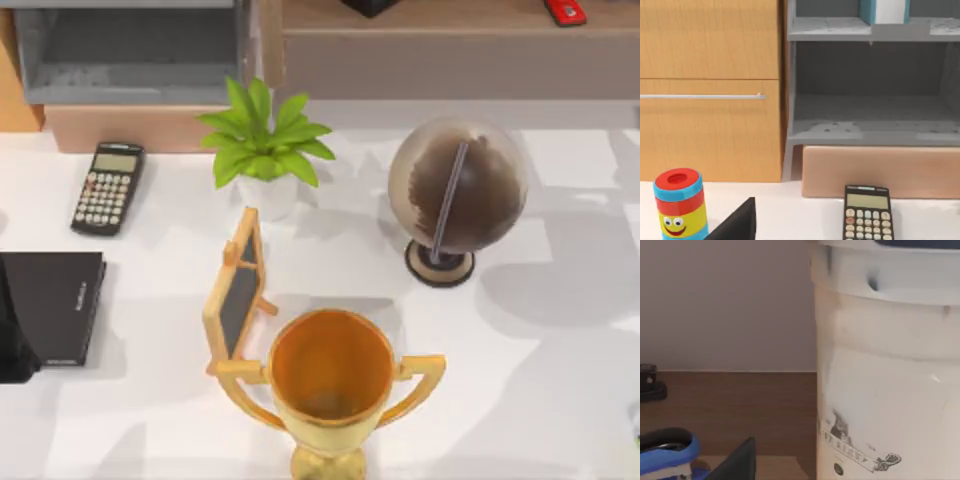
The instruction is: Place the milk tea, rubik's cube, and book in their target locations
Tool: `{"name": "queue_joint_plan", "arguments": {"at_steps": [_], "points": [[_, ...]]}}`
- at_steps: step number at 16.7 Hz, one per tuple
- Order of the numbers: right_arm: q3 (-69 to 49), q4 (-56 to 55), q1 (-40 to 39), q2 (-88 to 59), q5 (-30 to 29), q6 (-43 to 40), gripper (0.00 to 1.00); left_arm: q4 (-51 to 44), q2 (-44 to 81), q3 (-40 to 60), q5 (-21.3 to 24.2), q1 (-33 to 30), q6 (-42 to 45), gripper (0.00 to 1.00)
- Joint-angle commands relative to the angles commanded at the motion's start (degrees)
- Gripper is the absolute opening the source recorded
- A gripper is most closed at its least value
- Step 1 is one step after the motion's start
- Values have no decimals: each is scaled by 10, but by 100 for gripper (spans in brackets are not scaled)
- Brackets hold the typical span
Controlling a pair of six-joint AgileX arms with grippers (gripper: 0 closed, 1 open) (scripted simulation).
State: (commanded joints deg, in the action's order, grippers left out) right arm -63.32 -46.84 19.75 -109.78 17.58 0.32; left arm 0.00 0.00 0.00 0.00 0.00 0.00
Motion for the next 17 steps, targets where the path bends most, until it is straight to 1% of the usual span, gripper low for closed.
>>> {"name": "queue_joint_plan", "arguments": {"at_steps": [3,5,11,16,17], "points": [[-49,19,-35,-32,-35,0,100,0,0,0,0,0,0,100],[-88,32,-44,-57,-45,0,100,0,0,0,0,0,0,100],[-178,63,-12,-116,-14,-1,100,0,0,0,0,0,0,100],[-185,64,-8,-122,-10,-1,100,0,0,0,0,0,0,100],[-185,64,-8,-122,-10,-1,92,0,0,0,0,0,0,100]]}}
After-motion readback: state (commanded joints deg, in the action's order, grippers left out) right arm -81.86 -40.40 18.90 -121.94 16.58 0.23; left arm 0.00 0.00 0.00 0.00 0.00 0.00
